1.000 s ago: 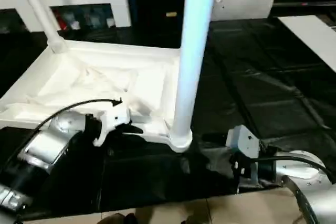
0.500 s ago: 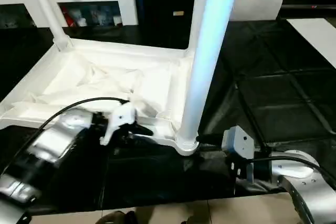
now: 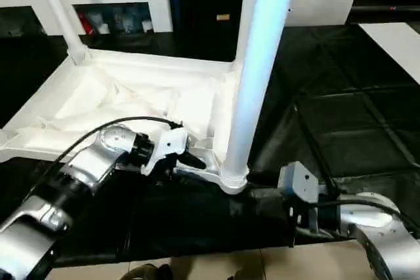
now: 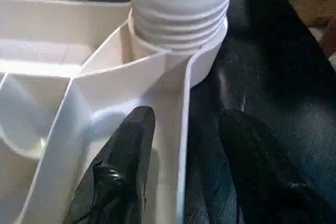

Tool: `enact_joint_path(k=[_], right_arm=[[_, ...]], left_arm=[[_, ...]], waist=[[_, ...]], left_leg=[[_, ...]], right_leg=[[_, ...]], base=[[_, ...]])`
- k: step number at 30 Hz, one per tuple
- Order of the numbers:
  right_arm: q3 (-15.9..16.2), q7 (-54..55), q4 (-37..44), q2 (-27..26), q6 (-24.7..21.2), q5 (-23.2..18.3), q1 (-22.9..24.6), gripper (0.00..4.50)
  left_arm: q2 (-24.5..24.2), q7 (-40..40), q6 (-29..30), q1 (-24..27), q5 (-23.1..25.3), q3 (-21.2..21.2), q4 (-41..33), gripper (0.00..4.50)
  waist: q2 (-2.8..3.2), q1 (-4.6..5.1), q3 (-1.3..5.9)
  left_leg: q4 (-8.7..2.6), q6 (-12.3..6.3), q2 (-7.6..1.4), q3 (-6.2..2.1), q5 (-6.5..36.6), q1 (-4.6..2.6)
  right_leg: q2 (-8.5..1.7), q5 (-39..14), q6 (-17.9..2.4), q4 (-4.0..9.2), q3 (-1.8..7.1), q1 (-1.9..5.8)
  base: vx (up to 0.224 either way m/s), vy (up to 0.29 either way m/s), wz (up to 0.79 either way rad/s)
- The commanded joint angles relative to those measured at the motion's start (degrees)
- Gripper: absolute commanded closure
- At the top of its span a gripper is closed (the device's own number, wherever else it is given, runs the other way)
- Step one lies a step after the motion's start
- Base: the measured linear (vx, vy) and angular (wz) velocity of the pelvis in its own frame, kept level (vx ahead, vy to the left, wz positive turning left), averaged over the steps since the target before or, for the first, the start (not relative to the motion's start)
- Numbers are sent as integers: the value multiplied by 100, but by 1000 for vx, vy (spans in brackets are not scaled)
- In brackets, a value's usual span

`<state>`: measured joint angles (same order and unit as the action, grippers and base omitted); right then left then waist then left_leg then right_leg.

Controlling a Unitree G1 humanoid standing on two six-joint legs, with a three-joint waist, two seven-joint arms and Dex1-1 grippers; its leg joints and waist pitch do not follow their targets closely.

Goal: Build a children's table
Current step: Rotate table base, then rotate leg to tighten

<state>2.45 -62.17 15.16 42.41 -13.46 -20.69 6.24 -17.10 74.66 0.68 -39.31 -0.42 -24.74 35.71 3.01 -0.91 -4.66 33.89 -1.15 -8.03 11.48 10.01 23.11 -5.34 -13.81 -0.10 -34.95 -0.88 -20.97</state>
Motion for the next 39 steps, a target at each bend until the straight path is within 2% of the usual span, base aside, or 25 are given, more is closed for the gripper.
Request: enact_joint_path(k=[1, 3, 4, 5, 11, 14, 17, 19, 23, 24, 25, 29, 30, 32, 33, 34, 35, 36, 37, 38, 39], right_arm=[[-71, 36, 136, 55, -46, -44, 32, 0], [-68, 35, 140, 54, -51, -48, 31, 0], [-68, 35, 140, 54, -51, -48, 31, 0], [-61, 28, 140, 56, -62, -57, 24, 0], [-39, 17, 117, 50, -75, -63, -27, 0], [-29, 24, 105, 41, -75, -65, -54, 0], [-60, 84, 88, -7, -72, -85, -103, 0], [-98, 85, 68, 3, -66, -97, -109, 0], [-241, 196, -1, -73, -37, -159, -198, 0], [-346, 305, -42, -148, -72, -234, -284, 0], [-368, 325, -50, -162, -85, -254, -301, 0], [-461, 302, -209, -65, -175, -282, -424, 0], [-412, 147, -398, -25, -135, -283, -546, 0], [-372, -21, -532, -67, -218, -445, -697, 0], [-301, -134, -642, -104, -206, -477, -836, 17], [-252, -204, -716, -129, -195, -486, -929, 27], [-167, -315, -813, -147, -183, -474, -1046, 34], [-112, -387, -874, -158, -180, -466, -1120, 34], [-56, -450, -943, -167, -198, -461, -1202, 38], [-3, -513, -1020, -184, -205, -446, -1287, 51], [173, -732, -1280, -242, -217, -392, -1574, 67]], left_arm=[[4, -108, -194, -86, 163, 3, 389, 260], [25, -181, -229, -121, 167, 36, 477, 268], [27, -181, -229, -125, 166, 39, 486, 293], [64, -243, -283, -193, 150, 92, 637, 293], [64, 78, -368, -318, 41, 153, 907, 340], [55, 148, -415, -329, 30, 152, 985, 370], [-12, 165, -562, -281, 128, 98, 1108, 401], [-57, 177, -603, -228, 199, 61, 1078, 415], [-89, 208, -591, -190, 157, 131, 1041, 443], [-111, 241, -452, -157, 57, 215, 950, 443], [-117, 247, -422, -149, 38, 231, 930, 443], [-364, 296, -63, 162, -54, 299, 348, 443], [-521, 429, 34, 434, -128, 277, -122, 443], [-619, 528, 22, 584, -134, 220, -383, 443], [-635, 533, -48, 620, -118, 197, -441, 443], [-642, 531, -88, 641, -107, 186, -477, 448], [-638, 545, -131, 646, -107, 179, -485, 450], [-635, 556, -154, 649, -108, 176, -488, 450], [-628, 578, -132, 650, -117, 180, -504, 450], [-633, 587, -124, 653, -109, 166, -537, 450], [-651, 609, -79, 662, -90, 124, -645, 450]], waist=[[-98, -20, 327], [-98, -32, 330], [-93, -35, 322], [-110, -35, 326], [-105, -64, 324], [-99, -77, 334], [-103, -82, 347], [-100, -83, 342], [-92, -83, 336], [-60, -75, 348], [-74, -63, 346], [-55, -31, 379], [-70, 15, 380], [-77, 63, 387], [-79, 70, 390], [-67, 70, 374], [-83, 67, 373], [-60, 47, 374], [-77, 48, 372], [-60, 26, 372], [-104, 35, 379]], left_leg=[[-426, -625, -530, -263, 1284, -178], [-419, -623, -531, -260, 1283, -183], [-426, -615, -534, -262, 1306, -181], [-424, -607, -534, -257, 1330, -184], [-446, -512, -538, -264, 1451, -195], [-442, -515, -543, -264, 1410, -194], [-424, -602, -537, -257, 1268, -180], [-430, -619, -543, -260, 1272, -174], [-449, -515, -549, -262, 1453, -194], [-454, -473, -544, -269, 1466, -193], [-462, -457, -545, -266, 1478, -190], [-438, -530, -547, -270, 1230, -178], [-415, -660, -531, -264, 1051, -140], [-390, -777, -517, -258, 947, -122], [-373, -812, -514, -248, 962, -141], [-386, -808, -521, -240, 990, -143], [-390, -766, -531, -230, 1050, -162], [-399, -711, -541, -228, 1086, -183], [-404, -689, -546, -226, 1091, -187], [-409, -652, -551, -222, 1097, -199], [-406, -649, -546, -222, 1054, -181]], right_leg=[[-393, -100, -1656, 435, 158, 153], [-406, -154, -1660, 438, 160, 157], [-400, -211, -1659, 440, 157, 152], [-400, -275, -1655, 447, 159, 150], [-404, -577, -1584, 472, 165, 129], [-416, -480, -1595, 463, 170, 135], [-414, -199, -1631, 436, 163, 142], [-419, -228, -1628, 439, 160, 144], [-417, -539, -1614, 460, 162, 132], [-415, -551, -1632, 449, 160, 130], [-413, -540, -1639, 450, 159, 135], [-416, -86, -1712, 399, 154, 169], [-415, 209, -1755, 378, 143, 186], [-410, 330, -1786, 367, 129, 196], [-393, 262, -1802, 366, 119, 184], [-387, 161, -1784, 383, 121, 172], [-370, 3, -1778, 392, 116, 162], [-361, -93, -1767, 386, 118, 151], [-357, -104, -1770, 383, 119, 149], [-359, -104, -1775, 383, 125, 138], [-355, -36, -1801, 355, 118, 152]], base=[[0, 0, 0], [0, 0, 0], [0, 0, 0], [0, 0, 0], [0, 0, 0], [0, 0, 0], [0, 0, 0], [0, 0, 0], [0, 0, 0], [0, 0, 0], [0, 0, 0], [0, 0, 0], [0, 0, 0], [0, 0, 0], [0, 0, 0], [0, 0, 0], [0, 0, 0], [0, 0, 0], [0, 0, 0], [0, 0, 0], [0, 0, 0]])
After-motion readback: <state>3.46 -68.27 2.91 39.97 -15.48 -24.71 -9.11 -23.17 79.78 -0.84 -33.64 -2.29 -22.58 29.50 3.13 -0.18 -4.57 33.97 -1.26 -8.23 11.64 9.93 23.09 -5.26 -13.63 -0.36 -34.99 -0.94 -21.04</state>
